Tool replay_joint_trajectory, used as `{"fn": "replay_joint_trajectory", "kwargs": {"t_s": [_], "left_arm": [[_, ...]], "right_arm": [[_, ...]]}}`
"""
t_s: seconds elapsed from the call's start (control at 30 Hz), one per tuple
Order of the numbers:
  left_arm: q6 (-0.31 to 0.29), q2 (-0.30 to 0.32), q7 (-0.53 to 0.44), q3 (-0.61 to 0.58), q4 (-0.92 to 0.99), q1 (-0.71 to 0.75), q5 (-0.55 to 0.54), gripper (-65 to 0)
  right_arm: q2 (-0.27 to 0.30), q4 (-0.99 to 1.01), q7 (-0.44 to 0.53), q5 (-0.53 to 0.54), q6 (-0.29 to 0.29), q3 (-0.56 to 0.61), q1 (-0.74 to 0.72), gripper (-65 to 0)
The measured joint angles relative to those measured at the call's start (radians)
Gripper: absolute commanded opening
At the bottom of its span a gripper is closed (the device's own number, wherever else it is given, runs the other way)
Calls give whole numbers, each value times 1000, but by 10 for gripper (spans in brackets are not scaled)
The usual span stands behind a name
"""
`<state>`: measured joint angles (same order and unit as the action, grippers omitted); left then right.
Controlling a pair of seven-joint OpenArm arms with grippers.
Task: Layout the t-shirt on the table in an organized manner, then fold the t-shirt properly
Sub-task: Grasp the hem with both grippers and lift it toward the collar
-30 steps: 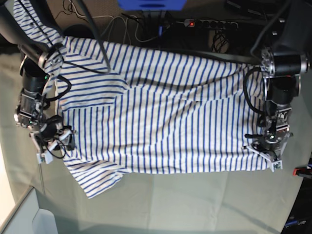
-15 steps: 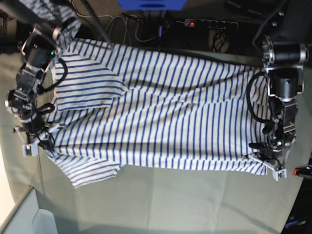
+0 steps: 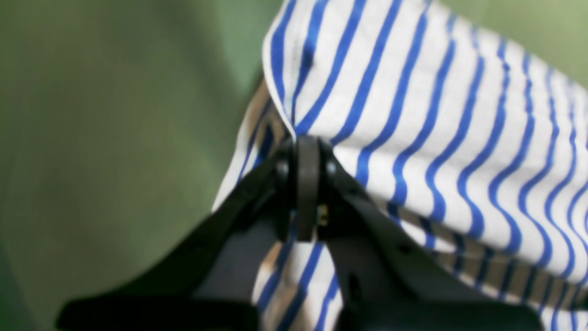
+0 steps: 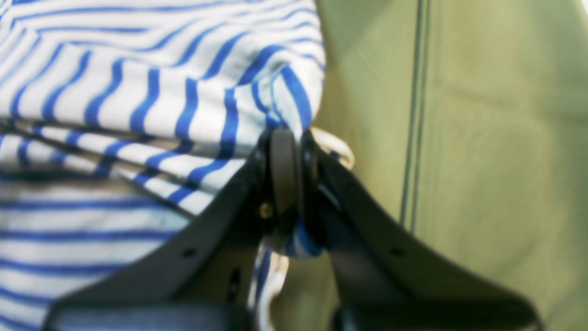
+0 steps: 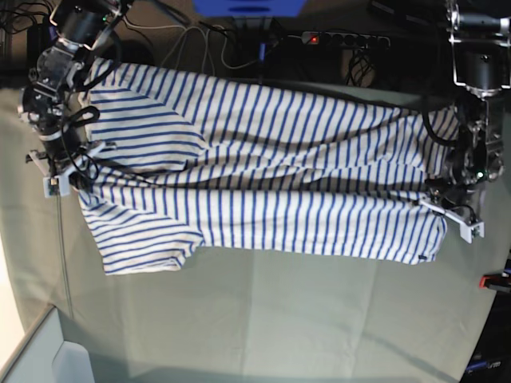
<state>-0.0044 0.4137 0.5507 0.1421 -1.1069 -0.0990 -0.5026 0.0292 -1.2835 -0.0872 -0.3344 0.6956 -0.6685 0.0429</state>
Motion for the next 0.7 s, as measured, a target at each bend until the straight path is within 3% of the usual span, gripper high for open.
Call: {"fn": "replay_joint_trajectory", "kwargs": {"t_s": [0.17,0.27,0.5,0.7], "left_arm": [[-3,15,-3,0,-4,25,-2,-476],[1,16,4,13,-74,62,0,-377],[2,-34,-16,241,-193,76,14,-269],[9,-55,-8,240,5,-74,16,-261]], "right_arm": [[22,-23,-15,-8,-1,-9,19,-400],[29,-116,-2,30,-1,-10,42,-337],[29,-212,-13,130,-2,-7,37,-315],[28,-79,-18,126,-2,-4,-104,-316]]}}
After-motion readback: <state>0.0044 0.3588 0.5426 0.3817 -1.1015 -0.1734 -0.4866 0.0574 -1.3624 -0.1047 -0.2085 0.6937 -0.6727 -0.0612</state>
